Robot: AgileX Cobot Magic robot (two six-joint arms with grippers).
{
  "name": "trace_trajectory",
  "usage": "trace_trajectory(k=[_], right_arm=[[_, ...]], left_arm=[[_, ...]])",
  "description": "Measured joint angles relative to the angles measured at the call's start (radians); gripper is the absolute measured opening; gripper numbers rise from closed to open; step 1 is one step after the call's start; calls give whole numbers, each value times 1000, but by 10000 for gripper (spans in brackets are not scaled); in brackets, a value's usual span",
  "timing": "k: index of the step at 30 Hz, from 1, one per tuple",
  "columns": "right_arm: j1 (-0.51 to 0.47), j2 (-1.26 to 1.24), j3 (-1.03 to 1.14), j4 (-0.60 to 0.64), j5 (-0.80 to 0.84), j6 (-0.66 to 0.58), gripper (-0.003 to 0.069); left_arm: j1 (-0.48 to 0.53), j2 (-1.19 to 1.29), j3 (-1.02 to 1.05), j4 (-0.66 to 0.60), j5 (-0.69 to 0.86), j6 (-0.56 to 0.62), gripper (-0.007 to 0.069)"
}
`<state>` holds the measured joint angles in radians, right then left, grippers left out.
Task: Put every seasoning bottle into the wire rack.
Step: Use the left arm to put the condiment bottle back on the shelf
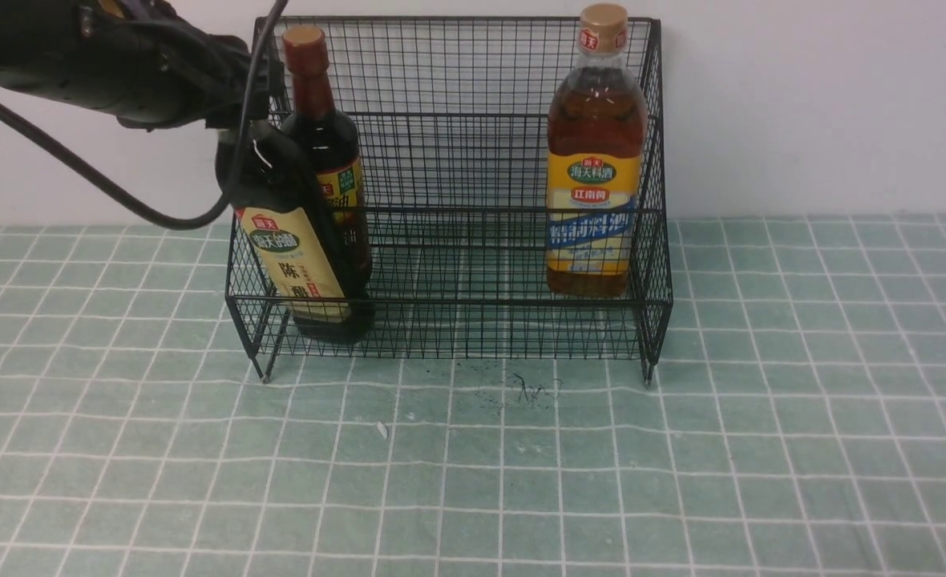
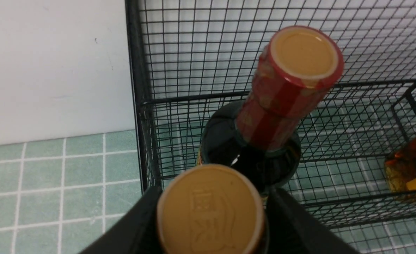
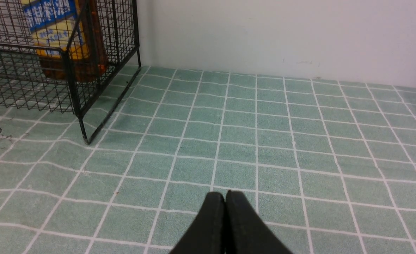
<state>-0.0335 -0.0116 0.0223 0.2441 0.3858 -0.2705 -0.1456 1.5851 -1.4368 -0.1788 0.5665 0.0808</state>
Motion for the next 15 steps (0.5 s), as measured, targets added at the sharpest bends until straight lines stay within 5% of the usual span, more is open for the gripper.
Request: trace_trajectory(k=[15], right_arm=[[0, 0, 0, 0, 0, 0, -15]], left_arm=[[0, -9, -13, -12, -57, 76, 373]])
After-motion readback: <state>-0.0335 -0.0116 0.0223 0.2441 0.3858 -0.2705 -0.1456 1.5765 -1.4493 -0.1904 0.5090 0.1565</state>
